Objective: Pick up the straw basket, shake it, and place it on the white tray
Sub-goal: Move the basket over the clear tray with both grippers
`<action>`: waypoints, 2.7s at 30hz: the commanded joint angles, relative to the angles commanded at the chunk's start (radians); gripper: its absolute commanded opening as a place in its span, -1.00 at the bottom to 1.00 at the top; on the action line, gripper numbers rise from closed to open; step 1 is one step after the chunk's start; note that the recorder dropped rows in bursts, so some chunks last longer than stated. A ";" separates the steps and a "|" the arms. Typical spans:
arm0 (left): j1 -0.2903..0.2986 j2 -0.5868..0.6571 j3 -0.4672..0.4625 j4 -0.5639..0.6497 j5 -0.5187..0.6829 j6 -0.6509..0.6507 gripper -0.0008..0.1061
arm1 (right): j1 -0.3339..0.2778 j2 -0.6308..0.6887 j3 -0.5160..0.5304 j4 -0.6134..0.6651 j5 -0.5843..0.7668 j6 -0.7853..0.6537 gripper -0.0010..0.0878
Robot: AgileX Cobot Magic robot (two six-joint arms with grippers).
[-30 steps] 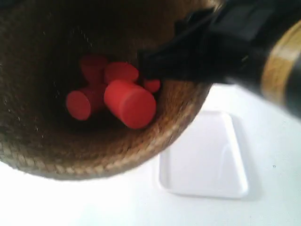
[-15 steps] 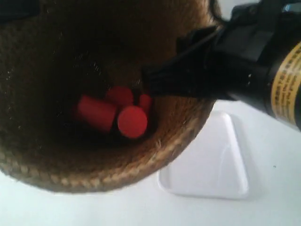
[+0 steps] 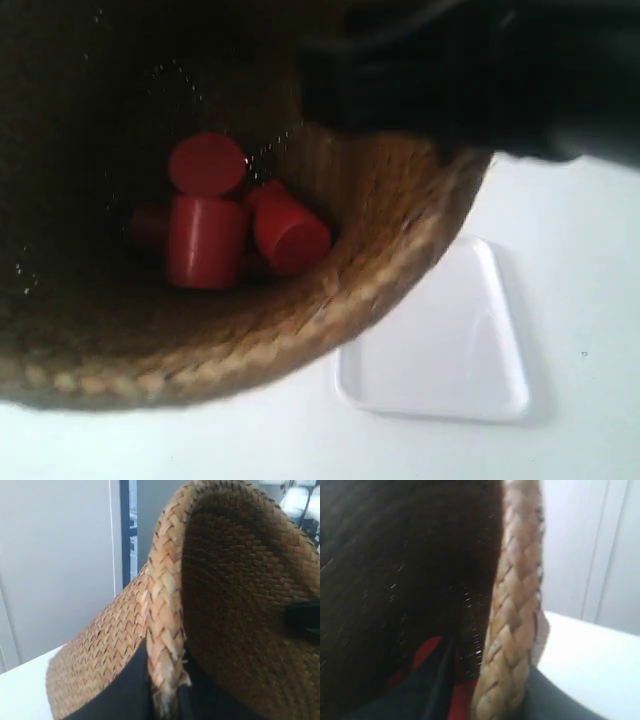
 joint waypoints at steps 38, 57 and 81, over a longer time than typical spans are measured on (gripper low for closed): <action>0.000 -0.117 -0.078 0.210 0.124 -0.112 -0.99 | 0.199 -0.161 -0.114 0.217 -0.031 -0.219 -0.98; -0.012 -0.108 -0.078 0.345 0.131 -0.217 -0.99 | 0.186 -0.065 -0.116 0.114 0.006 -0.179 -0.98; -0.005 -0.140 -0.085 0.260 0.098 -0.265 -0.99 | 0.130 -0.118 -0.061 0.236 0.064 -0.144 -0.98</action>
